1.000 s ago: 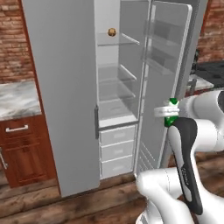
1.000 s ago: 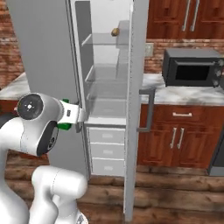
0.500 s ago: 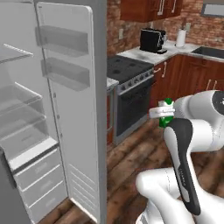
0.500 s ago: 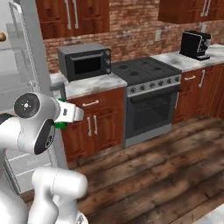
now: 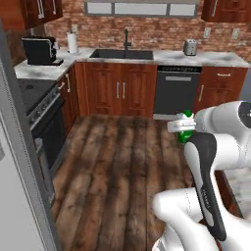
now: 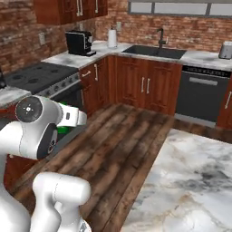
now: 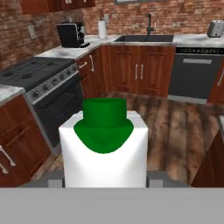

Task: Take out the milk from the fridge and place it on the tray on the counter. Then take the sugar cube near the tray and place it in the tray.

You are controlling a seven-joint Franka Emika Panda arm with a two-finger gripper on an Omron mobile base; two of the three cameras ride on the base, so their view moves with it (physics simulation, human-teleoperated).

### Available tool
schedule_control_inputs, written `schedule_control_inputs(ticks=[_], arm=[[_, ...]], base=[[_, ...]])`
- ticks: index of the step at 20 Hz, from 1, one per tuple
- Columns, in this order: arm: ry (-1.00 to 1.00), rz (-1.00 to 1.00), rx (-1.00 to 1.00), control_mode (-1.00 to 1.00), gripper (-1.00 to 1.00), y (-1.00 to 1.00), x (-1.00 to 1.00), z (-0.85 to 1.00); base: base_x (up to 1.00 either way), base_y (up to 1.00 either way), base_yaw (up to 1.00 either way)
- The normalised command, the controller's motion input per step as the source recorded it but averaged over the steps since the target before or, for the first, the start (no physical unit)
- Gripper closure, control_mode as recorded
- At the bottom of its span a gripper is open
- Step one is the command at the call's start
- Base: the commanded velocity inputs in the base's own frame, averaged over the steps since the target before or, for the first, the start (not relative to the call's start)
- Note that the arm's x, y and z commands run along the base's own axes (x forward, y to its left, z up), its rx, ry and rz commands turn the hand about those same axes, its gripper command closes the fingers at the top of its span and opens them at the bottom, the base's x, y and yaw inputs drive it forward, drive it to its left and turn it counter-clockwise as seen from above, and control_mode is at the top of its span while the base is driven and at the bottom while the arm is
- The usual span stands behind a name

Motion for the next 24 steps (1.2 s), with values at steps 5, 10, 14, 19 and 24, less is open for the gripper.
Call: schedule_control_inputs(ticks=[5, 10, 14, 19, 24], arm=[[0.0, 0.0, 0.0, 1.0, 1.0, 0.0, 0.0, 0.0], [0.0, 0.0, 0.0, 1.0, 1.0, 0.0, 0.0, 0.0], [0.0, 0.0, 0.0, 1.0, 1.0, 0.0, 0.0, 0.0], [0.0, 0.0, 0.0, 1.0, 1.0, 0.0, 0.0, 0.0], [0.0, 0.0, 0.0, 1.0, 1.0, 0.0, 0.0, 0.0]], base=[[-0.06, 0.0, -0.94], [-0.6, -0.03, -0.62], [-0.6, 0.0, -0.5], [0.45, 0.22, -0.29], [-0.44, 1.0, -0.16]])
